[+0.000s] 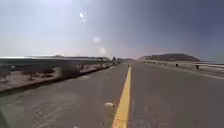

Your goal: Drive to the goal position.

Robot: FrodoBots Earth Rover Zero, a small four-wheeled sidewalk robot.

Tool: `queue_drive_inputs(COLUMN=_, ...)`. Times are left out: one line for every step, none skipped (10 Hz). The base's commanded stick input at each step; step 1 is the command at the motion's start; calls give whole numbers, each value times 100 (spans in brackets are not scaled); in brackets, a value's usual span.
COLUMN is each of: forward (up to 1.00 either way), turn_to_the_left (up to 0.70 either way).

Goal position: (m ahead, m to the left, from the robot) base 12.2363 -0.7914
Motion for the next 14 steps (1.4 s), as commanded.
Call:
queue_drive_inputs(forward=50, turn_to_the_left=0)
queue_drive_inputs(forward=50, turn_to_the_left=0)
queue_drive_inputs(forward=50, turn_to_the_left=0)
queue_drive_inputs(forward=50, turn_to_the_left=0)
queue_drive_inputs(forward=50, turn_to_the_left=0)
queue_drive_inputs(forward=50, turn_to_the_left=0)
queue_drive_inputs(forward=50, turn_to_the_left=0)
queue_drive_inputs(forward=50, turn_to_the_left=0)
queue_drive_inputs(forward=50, turn_to_the_left=0)
queue_drive_inputs(forward=50, turn_to_the_left=0)
queue_drive_inputs(forward=50, turn_to_the_left=0)
queue_drive_inputs(forward=50, turn_to_the_left=0)
queue_drive_inputs(forward=50, turn_to_the_left=0)
queue_drive_inputs(forward=50, turn_to_the_left=0)
